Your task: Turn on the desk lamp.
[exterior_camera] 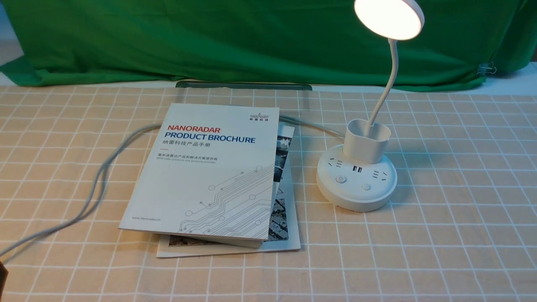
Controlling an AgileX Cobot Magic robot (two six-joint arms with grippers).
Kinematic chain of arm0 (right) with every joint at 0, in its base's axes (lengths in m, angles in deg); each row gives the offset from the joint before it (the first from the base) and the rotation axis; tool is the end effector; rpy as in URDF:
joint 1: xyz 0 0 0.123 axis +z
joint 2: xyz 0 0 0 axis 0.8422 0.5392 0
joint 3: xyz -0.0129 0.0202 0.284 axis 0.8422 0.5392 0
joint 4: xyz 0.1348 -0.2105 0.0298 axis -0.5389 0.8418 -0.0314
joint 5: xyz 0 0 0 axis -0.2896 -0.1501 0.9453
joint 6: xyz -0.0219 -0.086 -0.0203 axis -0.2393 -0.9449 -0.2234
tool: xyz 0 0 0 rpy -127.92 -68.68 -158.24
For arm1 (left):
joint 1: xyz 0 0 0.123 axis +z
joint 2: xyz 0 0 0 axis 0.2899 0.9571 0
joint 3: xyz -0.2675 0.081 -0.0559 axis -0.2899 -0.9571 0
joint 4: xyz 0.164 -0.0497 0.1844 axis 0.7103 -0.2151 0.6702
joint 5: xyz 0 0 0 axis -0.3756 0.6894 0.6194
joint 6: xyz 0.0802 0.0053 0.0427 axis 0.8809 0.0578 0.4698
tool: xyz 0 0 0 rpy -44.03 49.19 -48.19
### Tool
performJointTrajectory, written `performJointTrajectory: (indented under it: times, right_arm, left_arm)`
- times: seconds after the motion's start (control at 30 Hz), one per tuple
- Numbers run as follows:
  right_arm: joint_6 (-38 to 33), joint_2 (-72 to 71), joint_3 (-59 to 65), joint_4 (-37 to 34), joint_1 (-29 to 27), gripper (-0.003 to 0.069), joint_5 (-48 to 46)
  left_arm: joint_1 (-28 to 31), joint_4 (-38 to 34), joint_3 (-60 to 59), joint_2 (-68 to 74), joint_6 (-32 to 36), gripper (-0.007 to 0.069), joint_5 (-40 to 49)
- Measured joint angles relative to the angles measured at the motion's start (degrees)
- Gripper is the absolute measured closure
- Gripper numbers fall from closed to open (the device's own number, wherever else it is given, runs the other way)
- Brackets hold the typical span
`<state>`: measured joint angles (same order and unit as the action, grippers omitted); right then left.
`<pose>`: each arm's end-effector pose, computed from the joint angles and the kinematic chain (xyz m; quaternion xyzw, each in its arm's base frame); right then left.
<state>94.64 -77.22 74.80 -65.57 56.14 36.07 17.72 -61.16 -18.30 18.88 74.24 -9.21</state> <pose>0.0562 -0.0031 0.1894 0.0301 0.7564 -0.0019 0.6535 0.0556 -0.0008 0.1916 -0.0378 0.7520 -0.0348 0.6571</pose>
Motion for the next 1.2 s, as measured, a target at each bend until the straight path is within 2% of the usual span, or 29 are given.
performJointTrajectory:
  times: [0.43, 1.2]
  right_arm:
    - [0.0, 0.0, 0.0, 0.0, 0.0, 0.0426, -0.17]
    - [0.0, 0.0, 0.0, 0.0, 0.0, 0.0419, -0.22]
  left_arm:
    - [0.0, 0.0, 0.0, 0.0, 0.0, 0.0603, 0.0]
    - [0.0, 0.0, 0.0, 0.0, 0.0, 0.0603, 0.0]
